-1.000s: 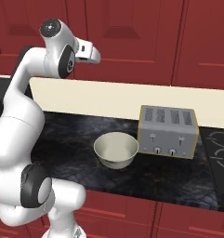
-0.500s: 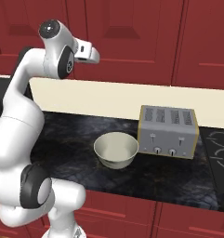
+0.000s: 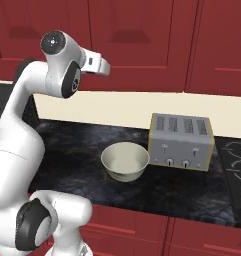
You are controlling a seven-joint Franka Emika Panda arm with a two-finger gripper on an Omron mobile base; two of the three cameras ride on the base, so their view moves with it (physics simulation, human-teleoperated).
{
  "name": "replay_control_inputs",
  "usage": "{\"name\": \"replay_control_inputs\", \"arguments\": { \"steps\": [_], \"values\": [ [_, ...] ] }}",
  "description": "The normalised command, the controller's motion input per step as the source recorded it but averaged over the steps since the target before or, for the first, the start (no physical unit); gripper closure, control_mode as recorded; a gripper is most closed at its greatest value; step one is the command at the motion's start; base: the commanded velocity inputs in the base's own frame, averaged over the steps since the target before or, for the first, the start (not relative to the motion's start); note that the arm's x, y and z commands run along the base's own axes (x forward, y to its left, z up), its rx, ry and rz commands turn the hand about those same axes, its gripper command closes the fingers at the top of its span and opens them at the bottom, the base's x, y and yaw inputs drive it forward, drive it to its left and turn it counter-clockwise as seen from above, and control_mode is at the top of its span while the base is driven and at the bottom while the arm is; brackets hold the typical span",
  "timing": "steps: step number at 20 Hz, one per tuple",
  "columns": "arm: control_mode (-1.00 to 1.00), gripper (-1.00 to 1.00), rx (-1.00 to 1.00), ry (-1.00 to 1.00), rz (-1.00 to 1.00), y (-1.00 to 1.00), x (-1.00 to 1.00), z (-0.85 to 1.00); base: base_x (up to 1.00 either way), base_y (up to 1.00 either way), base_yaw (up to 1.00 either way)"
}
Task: Open the cabinet and setup a tea strainer by placing it in the bowl upright.
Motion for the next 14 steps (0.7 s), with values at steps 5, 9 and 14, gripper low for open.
{"name": "replay_control_inputs", "arguments": {
  "steps": [5, 9, 14],
  "values": [
    [-1.00, 1.00, 0.03, -0.03, -0.03, -0.76, -1.00, 0.44, 0.00, 0.00, 0.00],
    [-1.00, 1.00, 0.11, -0.02, 0.00, -0.99, -1.00, 0.47, 0.00, 0.00, 0.00],
    [-1.00, 1.00, 0.12, 0.00, 0.05, -1.00, -1.00, 0.52, 0.00, 0.00, 0.00]
  ]
}}
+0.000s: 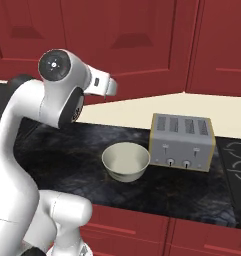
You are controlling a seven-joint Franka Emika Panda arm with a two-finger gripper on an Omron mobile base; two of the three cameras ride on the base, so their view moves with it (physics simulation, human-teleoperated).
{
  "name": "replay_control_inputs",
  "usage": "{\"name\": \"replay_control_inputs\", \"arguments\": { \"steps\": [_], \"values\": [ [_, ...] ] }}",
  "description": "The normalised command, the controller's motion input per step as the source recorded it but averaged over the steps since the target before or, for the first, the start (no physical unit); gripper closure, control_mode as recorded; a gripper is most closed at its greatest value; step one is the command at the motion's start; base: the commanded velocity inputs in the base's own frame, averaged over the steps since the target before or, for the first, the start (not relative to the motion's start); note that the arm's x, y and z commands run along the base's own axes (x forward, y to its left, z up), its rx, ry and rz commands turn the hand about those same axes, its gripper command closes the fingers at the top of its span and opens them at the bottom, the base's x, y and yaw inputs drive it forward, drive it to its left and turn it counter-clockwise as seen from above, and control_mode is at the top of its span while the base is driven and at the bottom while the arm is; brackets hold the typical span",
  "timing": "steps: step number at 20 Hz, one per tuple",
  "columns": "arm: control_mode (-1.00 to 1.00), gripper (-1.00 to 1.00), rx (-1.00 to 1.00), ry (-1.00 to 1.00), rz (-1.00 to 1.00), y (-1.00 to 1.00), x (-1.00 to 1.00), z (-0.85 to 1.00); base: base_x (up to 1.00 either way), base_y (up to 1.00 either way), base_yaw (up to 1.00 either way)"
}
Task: Open the cabinet and setup a tea strainer by placing it in the bowl upright.
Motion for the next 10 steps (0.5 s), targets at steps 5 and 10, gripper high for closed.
{"name": "replay_control_inputs", "arguments": {
  "steps": [5, 10],
  "values": [
    [-1.00, 1.00, 0.16, 0.00, 0.08, -1.00, -1.00, 0.50, 0.00, 0.00, 0.00],
    [-1.00, 1.00, 0.06, -0.02, 0.05, -0.95, -0.96, 0.25, 0.00, 0.00, 0.00]
  ]
}}
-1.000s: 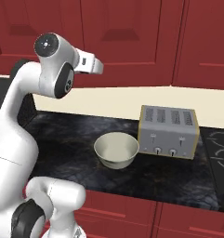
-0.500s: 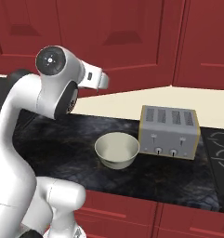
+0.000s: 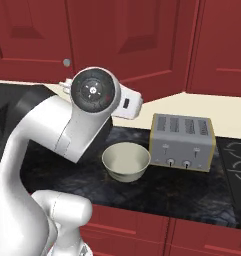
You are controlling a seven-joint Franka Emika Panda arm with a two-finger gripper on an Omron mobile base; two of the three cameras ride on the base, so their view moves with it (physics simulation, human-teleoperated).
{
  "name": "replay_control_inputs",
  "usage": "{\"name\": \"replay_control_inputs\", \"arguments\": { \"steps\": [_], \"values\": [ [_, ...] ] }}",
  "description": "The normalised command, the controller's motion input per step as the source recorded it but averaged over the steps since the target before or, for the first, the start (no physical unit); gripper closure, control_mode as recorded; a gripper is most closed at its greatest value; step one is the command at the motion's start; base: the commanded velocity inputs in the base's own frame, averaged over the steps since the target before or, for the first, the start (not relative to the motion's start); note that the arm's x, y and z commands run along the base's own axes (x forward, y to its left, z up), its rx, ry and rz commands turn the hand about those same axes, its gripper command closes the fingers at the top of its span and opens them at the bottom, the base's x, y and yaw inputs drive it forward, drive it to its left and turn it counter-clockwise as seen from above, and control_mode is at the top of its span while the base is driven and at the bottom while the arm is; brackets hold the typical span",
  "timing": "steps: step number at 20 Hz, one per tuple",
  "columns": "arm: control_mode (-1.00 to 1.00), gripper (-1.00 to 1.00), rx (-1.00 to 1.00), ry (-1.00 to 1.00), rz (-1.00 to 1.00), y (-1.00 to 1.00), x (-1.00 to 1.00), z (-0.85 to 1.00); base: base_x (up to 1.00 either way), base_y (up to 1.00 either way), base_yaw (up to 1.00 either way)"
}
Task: Open the cabinet and setup a tea strainer by placing it in the bowl upright.
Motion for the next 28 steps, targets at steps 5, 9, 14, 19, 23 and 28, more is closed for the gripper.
{"name": "replay_control_inputs", "arguments": {
  "steps": [5, 9, 14, 19, 23, 28],
  "values": [
    [-1.00, 1.00, 0.03, -0.02, -0.04, -0.24, -0.62, 0.02, 0.00, 0.00, 0.00],
    [-1.00, -1.00, -0.21, -0.03, -0.10, 0.51, -0.62, 0.08, 0.00, 0.00, 0.00],
    [-1.00, -1.00, -0.42, 0.09, -0.18, 0.99, -0.25, 0.19, 0.00, 0.00, 0.00],
    [-1.00, -1.00, -0.60, 0.40, -0.13, 0.97, 0.06, -0.03, 0.00, 0.00, 0.00],
    [-1.00, -1.00, -0.51, 0.39, -0.03, 0.90, 0.29, -0.06, 0.00, 0.00, 0.00],
    [-1.00, -1.00, -0.64, 0.47, 0.01, 0.70, 0.90, -0.49, 0.00, 0.00, 0.00]
  ]
}}
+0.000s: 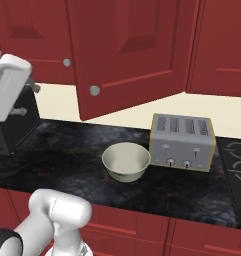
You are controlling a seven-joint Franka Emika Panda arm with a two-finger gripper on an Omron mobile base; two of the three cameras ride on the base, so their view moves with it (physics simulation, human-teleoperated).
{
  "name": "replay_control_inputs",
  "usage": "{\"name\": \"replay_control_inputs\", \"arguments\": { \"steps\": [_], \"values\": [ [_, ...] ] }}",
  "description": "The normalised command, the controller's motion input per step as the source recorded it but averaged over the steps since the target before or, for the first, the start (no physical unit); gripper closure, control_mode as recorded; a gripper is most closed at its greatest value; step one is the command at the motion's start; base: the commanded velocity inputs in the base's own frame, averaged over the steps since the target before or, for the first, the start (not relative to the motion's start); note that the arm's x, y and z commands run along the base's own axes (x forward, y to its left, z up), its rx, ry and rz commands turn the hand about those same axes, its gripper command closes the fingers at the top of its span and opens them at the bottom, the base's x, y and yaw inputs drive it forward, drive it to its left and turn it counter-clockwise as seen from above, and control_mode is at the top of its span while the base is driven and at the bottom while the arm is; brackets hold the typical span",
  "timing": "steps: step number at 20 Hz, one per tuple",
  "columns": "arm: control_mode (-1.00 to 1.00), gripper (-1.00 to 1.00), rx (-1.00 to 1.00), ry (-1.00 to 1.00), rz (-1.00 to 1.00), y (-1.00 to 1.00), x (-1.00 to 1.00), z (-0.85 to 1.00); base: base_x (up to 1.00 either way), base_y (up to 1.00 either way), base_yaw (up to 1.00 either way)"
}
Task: Open the cabinet and setup a tea strainer by placing it in the bowl upright.
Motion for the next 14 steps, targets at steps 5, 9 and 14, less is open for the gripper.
{"name": "replay_control_inputs", "arguments": {
  "steps": [5, 9, 14],
  "values": [
    [-1.00, -1.00, -0.44, 0.21, 0.06, 0.12, 0.68, -0.40, 0.00, 0.00, 0.00],
    [-1.00, -1.00, -0.09, 0.09, 0.02, -0.21, 0.71, -0.20, 0.00, 0.00, 0.00],
    [-1.00, -1.00, -0.01, 0.18, -0.06, -0.48, 0.66, -0.02, 0.00, 0.00, 0.00]
  ]
}}
